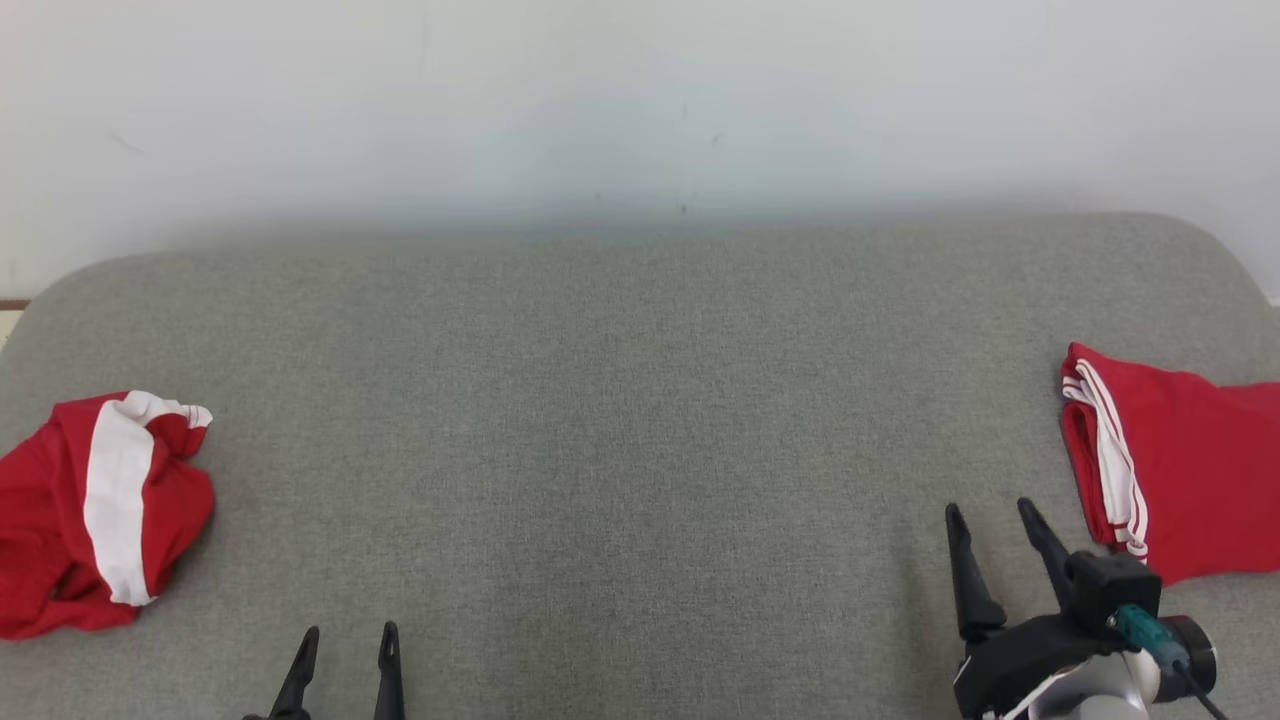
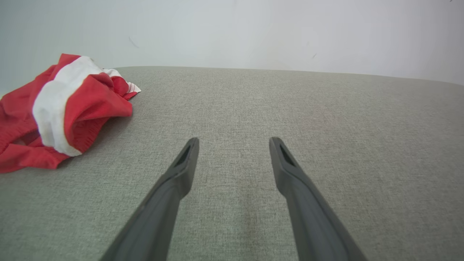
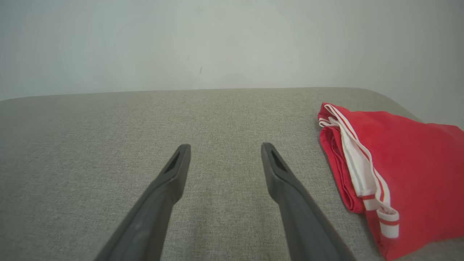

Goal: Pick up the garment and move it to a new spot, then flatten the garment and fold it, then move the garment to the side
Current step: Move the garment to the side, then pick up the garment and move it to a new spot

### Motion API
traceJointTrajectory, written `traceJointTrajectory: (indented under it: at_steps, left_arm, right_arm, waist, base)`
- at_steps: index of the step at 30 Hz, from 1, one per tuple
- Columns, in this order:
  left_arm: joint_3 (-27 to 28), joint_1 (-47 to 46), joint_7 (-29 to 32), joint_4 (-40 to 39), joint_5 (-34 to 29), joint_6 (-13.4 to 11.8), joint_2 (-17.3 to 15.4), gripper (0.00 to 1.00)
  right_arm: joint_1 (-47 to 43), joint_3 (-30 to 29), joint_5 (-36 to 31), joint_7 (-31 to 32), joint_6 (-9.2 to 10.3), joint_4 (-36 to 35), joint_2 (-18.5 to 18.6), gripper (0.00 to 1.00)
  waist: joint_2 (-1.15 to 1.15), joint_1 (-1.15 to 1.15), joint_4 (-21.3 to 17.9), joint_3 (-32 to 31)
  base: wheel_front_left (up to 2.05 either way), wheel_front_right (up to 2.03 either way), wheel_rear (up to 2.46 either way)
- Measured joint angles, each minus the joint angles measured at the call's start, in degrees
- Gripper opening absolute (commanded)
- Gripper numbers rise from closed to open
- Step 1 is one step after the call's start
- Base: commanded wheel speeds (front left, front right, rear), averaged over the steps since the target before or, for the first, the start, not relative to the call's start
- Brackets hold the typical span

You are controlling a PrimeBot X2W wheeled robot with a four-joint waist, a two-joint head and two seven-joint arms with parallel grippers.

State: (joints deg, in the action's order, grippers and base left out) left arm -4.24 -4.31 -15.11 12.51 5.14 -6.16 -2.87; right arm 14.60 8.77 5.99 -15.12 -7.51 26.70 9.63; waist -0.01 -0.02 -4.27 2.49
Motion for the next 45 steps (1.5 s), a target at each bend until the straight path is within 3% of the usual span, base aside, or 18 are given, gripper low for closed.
traceJointTrajectory:
  at_steps: [13, 33, 45]
  left_arm:
    - [2.64, 3.16, 0.0, 0.32, -1.66, 0.05, 0.0, 1.0]
    - [2.78, 4.28, 0.0, 0.79, -1.55, 0.08, 0.01, 1.0]
    - [4.02, 4.35, 0.0, 1.89, -1.22, -0.03, 0.0, 1.0]
  right_arm:
    - [-5.65, 1.68, -0.58, 0.0, 0.0, -2.91, -1.78, 1.0]
    - [-7.79, 2.81, -0.04, 0.01, 0.0, -3.12, -2.19, 1.0]
    - [-6.64, 6.91, 1.13, 0.01, 0.0, -3.15, -2.41, 1.0]
  waist:
    - [0.0, 0.01, -0.39, -3.79]
    - [0.01, 0.02, 0.33, -4.02]
    - [0.01, 0.02, 5.14, -3.53]
  base:
    - [0.0, 0.0, 0.0]
    - [0.0, 0.0, 0.0]
    - [0.0, 0.0, 0.0]
